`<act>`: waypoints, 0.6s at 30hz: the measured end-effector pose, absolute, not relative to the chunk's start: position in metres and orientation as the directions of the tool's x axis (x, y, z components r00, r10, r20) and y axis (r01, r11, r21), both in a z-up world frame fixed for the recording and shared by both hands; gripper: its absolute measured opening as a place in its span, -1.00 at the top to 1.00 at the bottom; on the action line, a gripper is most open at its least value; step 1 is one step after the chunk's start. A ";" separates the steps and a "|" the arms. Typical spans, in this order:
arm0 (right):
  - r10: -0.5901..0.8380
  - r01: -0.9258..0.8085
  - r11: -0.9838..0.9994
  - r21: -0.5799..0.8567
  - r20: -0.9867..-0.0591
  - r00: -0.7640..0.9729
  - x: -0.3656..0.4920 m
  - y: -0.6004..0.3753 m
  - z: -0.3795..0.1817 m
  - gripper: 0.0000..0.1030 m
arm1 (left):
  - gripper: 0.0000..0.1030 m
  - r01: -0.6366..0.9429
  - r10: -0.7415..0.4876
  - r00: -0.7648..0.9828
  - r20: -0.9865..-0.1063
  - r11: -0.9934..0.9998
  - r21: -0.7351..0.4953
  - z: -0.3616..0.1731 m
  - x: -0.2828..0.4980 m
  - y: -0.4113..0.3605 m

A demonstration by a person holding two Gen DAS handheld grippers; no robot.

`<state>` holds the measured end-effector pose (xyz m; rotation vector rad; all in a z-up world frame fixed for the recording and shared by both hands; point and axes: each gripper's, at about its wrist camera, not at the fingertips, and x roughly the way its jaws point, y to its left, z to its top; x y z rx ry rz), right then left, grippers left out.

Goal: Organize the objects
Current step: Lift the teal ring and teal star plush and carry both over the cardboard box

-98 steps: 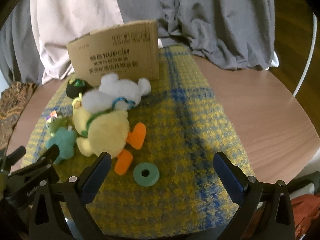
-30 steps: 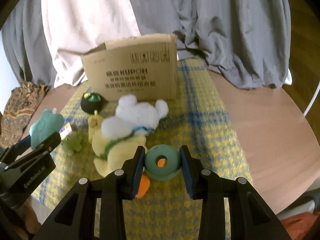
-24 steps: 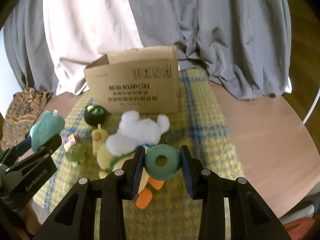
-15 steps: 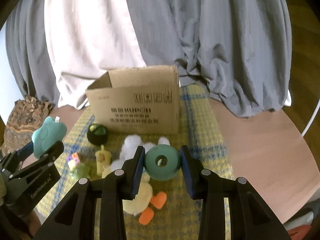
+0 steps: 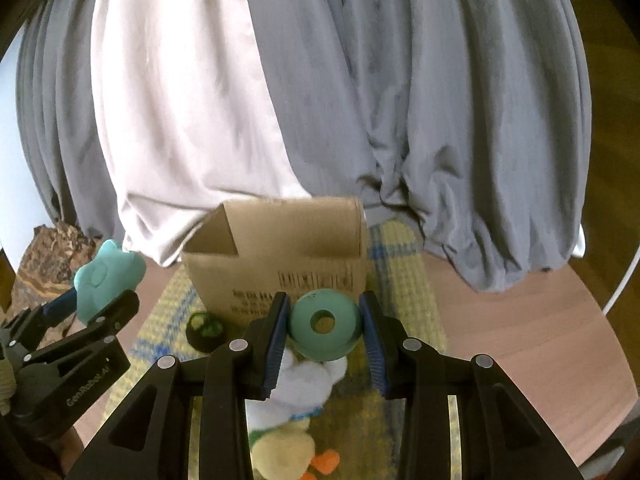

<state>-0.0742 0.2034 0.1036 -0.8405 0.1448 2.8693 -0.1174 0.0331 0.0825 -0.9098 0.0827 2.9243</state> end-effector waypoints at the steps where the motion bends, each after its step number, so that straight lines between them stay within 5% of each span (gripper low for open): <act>1: 0.118 -0.169 -0.985 0.047 -0.535 -0.837 -0.076 0.203 0.107 0.30 | -0.34 -0.093 0.061 -0.823 -0.565 -0.995 0.029 0.085 -0.121 0.034; 18: 0.118 -0.150 -0.988 0.023 -0.502 -0.857 -0.124 0.207 0.144 0.30 | -0.34 -0.144 0.111 -0.816 -0.568 -0.989 0.013 0.113 -0.185 0.043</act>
